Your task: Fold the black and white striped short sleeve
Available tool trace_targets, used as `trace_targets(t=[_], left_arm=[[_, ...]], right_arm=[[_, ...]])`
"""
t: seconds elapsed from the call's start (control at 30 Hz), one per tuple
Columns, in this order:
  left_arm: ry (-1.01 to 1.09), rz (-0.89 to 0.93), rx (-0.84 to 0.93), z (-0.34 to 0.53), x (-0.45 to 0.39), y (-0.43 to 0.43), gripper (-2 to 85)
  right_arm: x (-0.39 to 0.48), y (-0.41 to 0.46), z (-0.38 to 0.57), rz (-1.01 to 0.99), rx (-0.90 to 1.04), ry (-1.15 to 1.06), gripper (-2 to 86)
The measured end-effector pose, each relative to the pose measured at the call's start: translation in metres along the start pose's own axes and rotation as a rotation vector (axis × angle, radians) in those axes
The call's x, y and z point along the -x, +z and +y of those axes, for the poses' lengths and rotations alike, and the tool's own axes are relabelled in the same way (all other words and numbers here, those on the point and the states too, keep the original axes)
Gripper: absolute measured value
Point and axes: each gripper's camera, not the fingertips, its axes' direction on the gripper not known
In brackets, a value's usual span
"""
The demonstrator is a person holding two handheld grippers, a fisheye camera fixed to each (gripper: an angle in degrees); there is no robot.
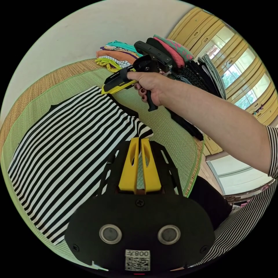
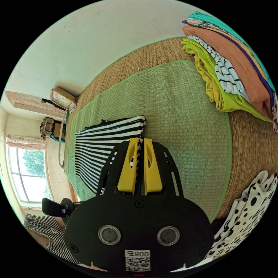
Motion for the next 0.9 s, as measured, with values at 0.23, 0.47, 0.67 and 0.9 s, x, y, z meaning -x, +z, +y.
trace_targets(t=[0.23, 0.47, 0.67, 0.9], left_arm=[[-0.034, 0.026, -0.048, 0.014, 0.013, -0.046, 1.0], [-0.084, 0.065, -0.112, 0.034, 0.032, -0.101, 1.0], [-0.152, 0.101, -0.193, 0.062, 0.057, -0.163, 1.0], [-0.282, 0.148, -0.315, 0.114, 0.103, -0.246, 0.9]], right_arm=[[0.008, 0.003, 0.001, -0.041, -0.030, 0.003, 2.9], [0.024, 0.007, 0.003, -0.120, -0.080, -0.010, 2.6], [0.047, 0.020, 0.004, -0.210, -0.121, -0.034, 2.4], [0.086, 0.045, 0.003, -0.295, -0.149, -0.088, 2.6]])
